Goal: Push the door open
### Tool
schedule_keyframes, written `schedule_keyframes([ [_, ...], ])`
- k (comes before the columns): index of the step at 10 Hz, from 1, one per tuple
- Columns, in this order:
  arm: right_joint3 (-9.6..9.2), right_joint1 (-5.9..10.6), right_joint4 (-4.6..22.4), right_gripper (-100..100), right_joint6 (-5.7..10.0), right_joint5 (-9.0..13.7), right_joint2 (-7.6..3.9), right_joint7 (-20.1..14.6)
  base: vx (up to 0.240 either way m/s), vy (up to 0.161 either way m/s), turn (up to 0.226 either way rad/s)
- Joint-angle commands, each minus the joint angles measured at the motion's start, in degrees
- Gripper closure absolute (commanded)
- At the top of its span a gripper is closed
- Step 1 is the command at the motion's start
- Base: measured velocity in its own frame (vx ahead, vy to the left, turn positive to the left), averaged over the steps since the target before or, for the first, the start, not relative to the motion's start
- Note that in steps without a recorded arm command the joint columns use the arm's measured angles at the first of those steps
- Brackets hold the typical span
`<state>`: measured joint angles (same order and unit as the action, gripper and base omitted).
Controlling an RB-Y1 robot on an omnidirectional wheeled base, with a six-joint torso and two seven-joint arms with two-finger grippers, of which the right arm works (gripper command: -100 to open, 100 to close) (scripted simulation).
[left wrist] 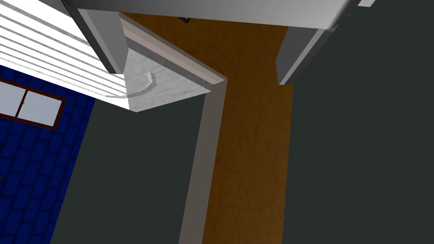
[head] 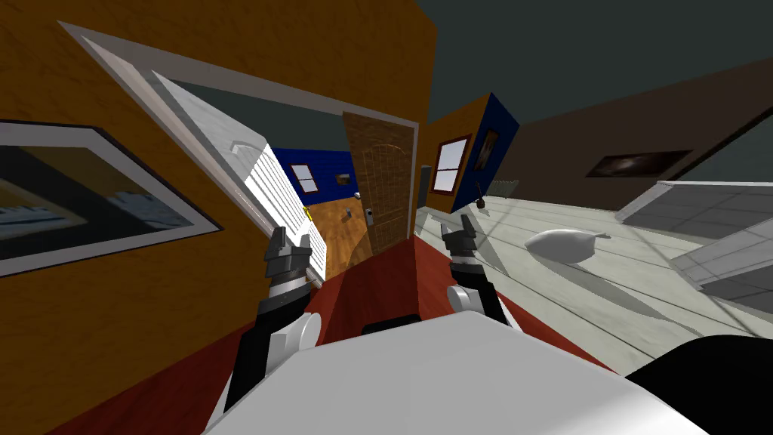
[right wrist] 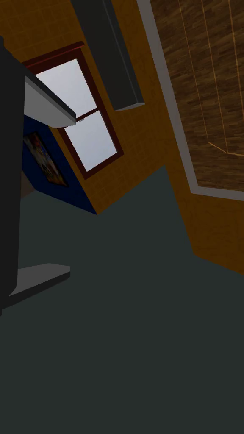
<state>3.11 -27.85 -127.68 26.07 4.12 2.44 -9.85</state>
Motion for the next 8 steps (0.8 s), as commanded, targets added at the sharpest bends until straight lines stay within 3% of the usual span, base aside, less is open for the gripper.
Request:
schedule_keyframes([
  [1,0.25,1.05,2.3,-100,0.05,0.3,-0.93,0.0,0.129,0.007,0.175],
  [8,1.26,5.39,11.4,-100,0.28,1.5,-4.46,0.0,0.037,0.010,0.147],
])
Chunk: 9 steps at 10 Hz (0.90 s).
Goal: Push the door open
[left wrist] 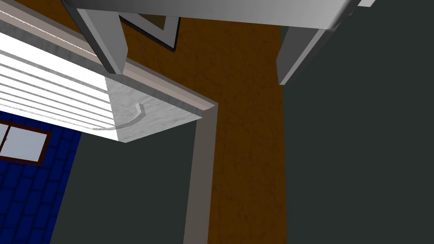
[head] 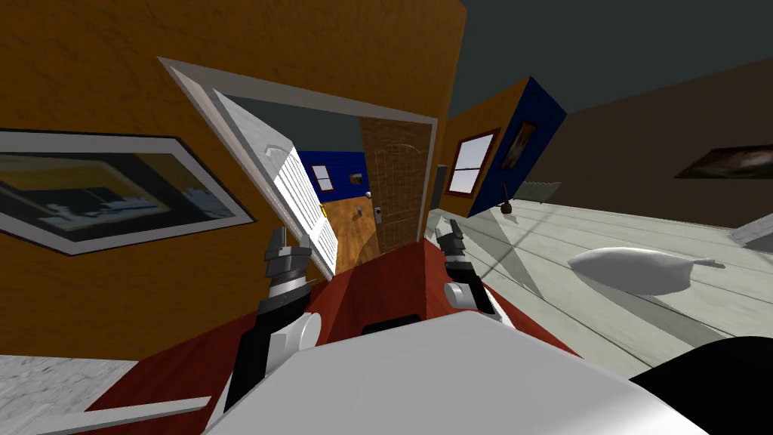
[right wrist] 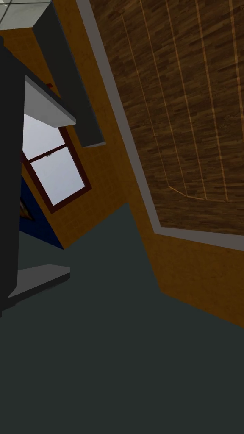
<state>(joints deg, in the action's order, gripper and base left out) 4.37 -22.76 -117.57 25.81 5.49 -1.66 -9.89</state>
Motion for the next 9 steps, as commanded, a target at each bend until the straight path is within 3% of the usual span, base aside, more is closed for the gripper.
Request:
schedule_keyframes([
  [1,0.19,1.12,2.9,-100,0.57,0.3,-1.00,0.0,0.075,0.001,0.197],
  [3,0.39,2.00,5.2,-100,0.62,0.6,-1.67,0.0,0.065,0.005,0.110],
  [8,1.55,6.96,15.4,-100,0.87,1.9,-5.39,0.0,0.068,0.005,0.179],
  [9,1.55,6.96,16.0,-100,0.87,1.9,-5.39,0.0,0.062,-0.004,0.094],
])
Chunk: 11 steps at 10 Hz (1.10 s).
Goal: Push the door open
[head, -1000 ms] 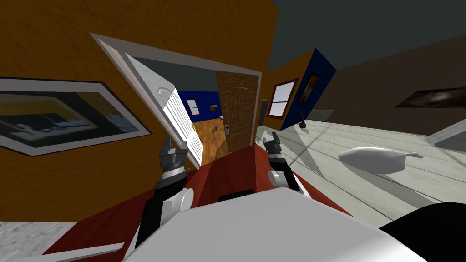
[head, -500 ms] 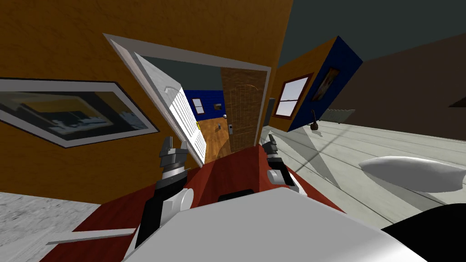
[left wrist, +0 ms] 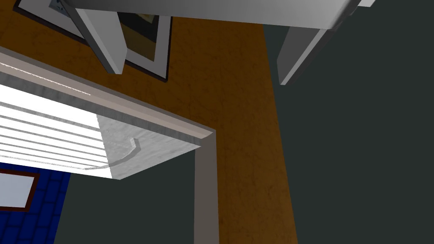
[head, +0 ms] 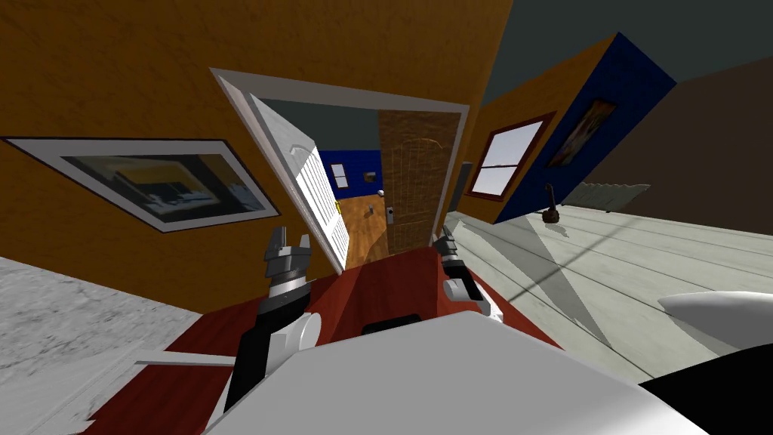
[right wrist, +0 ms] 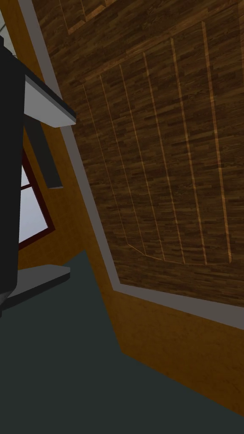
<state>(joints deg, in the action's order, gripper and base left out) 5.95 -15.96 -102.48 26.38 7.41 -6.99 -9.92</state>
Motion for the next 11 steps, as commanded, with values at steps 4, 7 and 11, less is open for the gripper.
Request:
schedule_keyframes([
  [4,0.48,2.33,5.6,-100,0.41,0.6,-1.65,0.0,0.043,-0.002,0.103],
  [7,1.01,4.56,10.2,-100,0.53,1.2,-3.26,0.0,0.041,-0.001,0.109],
  [11,1.81,7.99,17.1,-100,0.71,2.1,-5.72,0.0,0.073,-0.009,0.163],
])
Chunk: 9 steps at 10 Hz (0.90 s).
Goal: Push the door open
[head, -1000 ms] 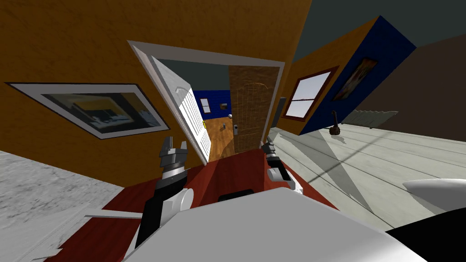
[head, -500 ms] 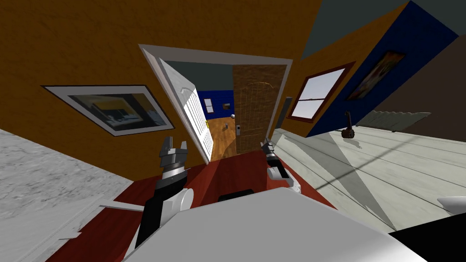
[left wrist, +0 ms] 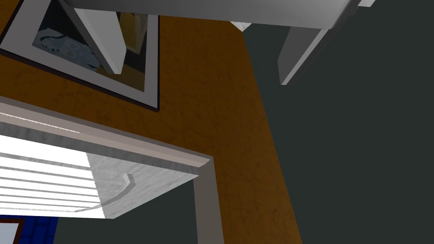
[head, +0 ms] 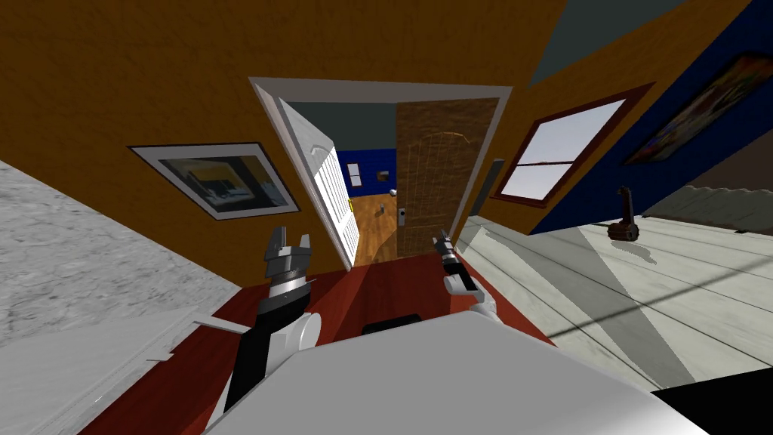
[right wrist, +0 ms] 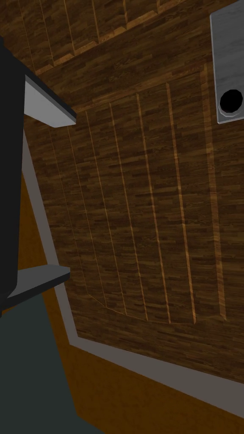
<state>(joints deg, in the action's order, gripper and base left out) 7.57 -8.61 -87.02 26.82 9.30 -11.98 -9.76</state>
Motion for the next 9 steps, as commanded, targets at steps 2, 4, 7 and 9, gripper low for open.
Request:
schedule_keyframes([
  [2,0.45,1.79,4.0,-100,0.33,0.6,-1.54,-0.2,0.054,-0.011,0.098],
  [4,0.72,2.93,7.1,-100,0.39,0.9,-2.35,-0.2,0.043,-0.004,0.102],
  [7,0.98,4.08,9.8,-100,0.45,1.2,-3.17,-0.2,0.044,-0.008,0.090],
  [9,1.50,6.30,13.6,-100,0.57,1.8,-4.73,-0.2,0.059,-0.017,0.181],
])
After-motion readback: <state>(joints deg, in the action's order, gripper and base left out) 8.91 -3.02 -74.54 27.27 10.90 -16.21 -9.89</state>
